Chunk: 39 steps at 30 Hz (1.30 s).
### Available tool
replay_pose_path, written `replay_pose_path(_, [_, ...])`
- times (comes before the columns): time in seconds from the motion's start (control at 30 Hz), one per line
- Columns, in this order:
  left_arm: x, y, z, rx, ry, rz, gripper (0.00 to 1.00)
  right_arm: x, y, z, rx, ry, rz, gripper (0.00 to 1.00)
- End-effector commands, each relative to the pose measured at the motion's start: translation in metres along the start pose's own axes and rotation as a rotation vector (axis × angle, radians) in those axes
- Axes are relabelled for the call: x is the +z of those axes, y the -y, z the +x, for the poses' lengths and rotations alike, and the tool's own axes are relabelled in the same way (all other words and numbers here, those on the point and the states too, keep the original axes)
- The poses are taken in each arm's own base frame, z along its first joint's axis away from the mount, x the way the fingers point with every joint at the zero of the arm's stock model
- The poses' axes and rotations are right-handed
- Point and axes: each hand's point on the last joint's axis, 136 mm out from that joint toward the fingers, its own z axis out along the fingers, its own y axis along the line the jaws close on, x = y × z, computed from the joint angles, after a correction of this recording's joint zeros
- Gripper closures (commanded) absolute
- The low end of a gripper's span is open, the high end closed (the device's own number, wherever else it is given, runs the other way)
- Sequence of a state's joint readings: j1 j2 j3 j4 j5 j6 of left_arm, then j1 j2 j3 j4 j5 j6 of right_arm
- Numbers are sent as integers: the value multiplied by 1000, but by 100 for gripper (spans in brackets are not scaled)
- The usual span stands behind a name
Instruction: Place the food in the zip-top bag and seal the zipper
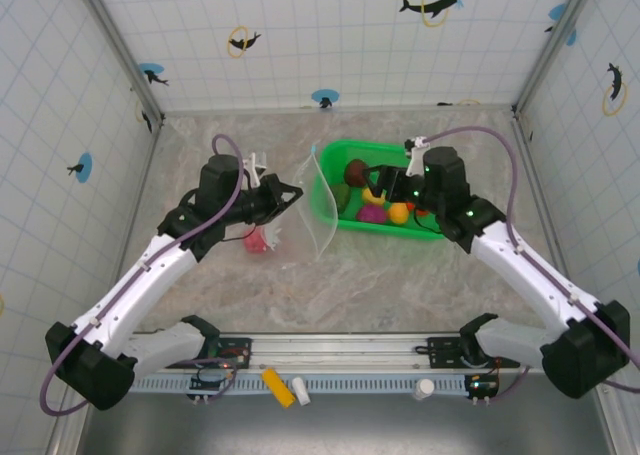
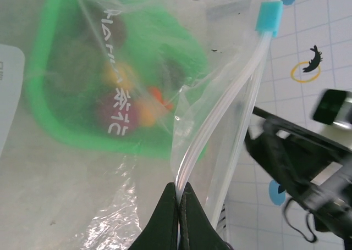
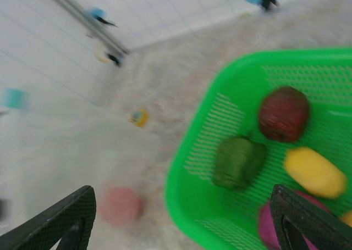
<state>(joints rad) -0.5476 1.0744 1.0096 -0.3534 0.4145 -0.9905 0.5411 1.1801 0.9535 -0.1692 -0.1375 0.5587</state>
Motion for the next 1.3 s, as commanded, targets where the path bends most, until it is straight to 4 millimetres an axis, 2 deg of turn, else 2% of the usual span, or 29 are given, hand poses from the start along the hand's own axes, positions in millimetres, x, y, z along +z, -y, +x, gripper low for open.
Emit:
replay_pose_path(0.0, [-7,11,-8,39,23,15,100,16,43,13,-28,-52,186,15])
replay_pose_path(0.07, [-7,10,-8,47,27,12,100,27,52,13,-30,-62,218,15])
replay_pose_path(0.2, [-9,10,-8,54,32,10,100,64,69,22,-21,-112,251,14])
replay_pose_path(0.5, [-9,6,-2,57,17,11,100,147,93,6,16,-137,301,8])
replay_pose_path(0.6, [-10,5,-1,58,13,10,100,168,104,3,57,-147,313,0])
replay_pose_path(0.8, [-11,7,-2,72,10,2,100,203,120,12,109,-189,336,1])
replay_pose_path(0.93, [-10,5,-1,73,6,-2,100,219,124,23,150,-213,309,9])
replay_pose_path(1.03, [-8,2,1,65,2,-5,100,223,126,26,164,-219,300,15])
replay_pose_path(1.17, [-8,0,1,57,4,-3,100,221,127,25,169,-222,300,25])
replay_pose_path(1.27, [-8,0,0,57,9,-8,100,210,122,17,162,-191,284,31])
